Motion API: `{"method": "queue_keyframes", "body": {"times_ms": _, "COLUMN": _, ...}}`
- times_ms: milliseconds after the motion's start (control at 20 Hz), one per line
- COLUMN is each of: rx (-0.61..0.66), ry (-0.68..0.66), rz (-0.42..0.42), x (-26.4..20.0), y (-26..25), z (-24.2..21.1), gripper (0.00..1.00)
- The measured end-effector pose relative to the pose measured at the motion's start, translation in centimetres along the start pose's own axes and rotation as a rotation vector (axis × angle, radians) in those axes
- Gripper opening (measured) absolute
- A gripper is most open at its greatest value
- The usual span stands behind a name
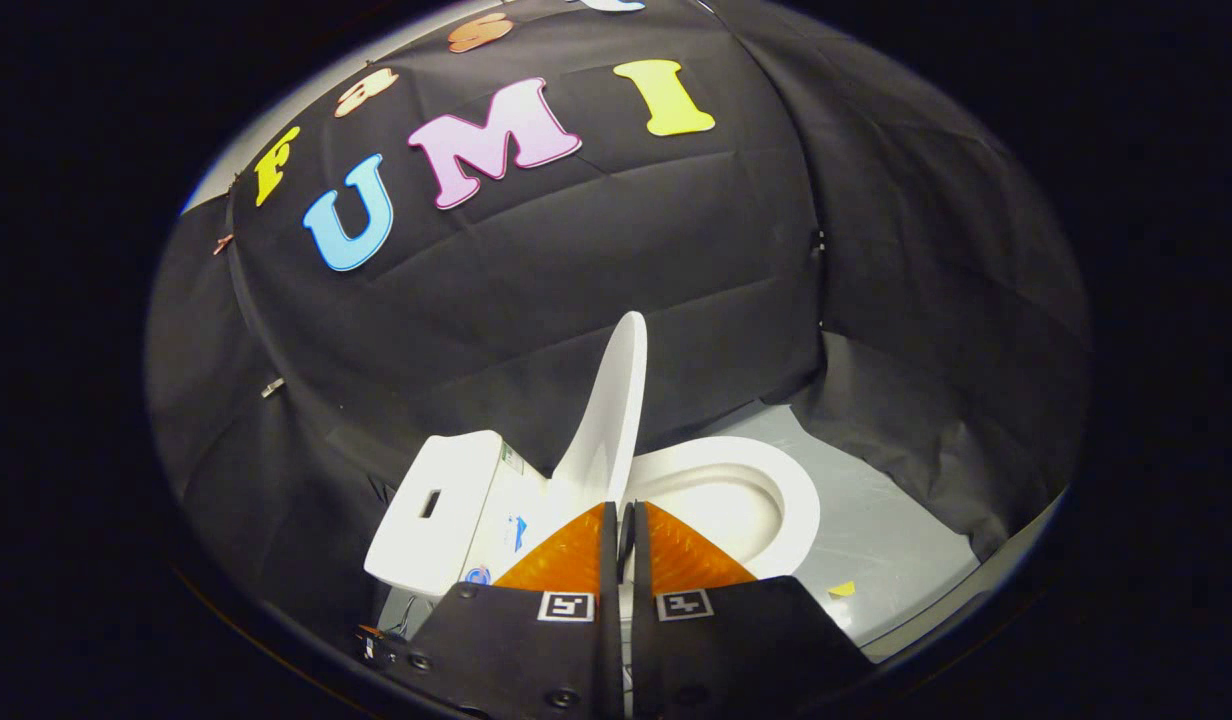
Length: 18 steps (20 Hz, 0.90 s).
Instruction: Open the toilet lid.
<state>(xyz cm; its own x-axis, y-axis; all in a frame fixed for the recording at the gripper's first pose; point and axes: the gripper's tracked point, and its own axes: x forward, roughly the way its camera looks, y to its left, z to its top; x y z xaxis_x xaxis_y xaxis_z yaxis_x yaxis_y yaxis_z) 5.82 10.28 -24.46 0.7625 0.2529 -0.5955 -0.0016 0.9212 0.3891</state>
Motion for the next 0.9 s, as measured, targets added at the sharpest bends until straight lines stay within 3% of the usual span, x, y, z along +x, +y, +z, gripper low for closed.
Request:
{"method": "queue_keyframes", "body": {"times_ms": 350, "rx": -0.100, "ry": -0.042, "rz": -0.049, "x": -0.6, "y": 6.6, "z": 0.6, "gripper": 0.10}}
{"method": "queue_keyframes", "body": {"times_ms": 900, "rx": -0.231, "ry": -0.088, "rz": -0.055, "x": -1.1, "y": 16.6, "z": -0.5, "gripper": 0.10}}
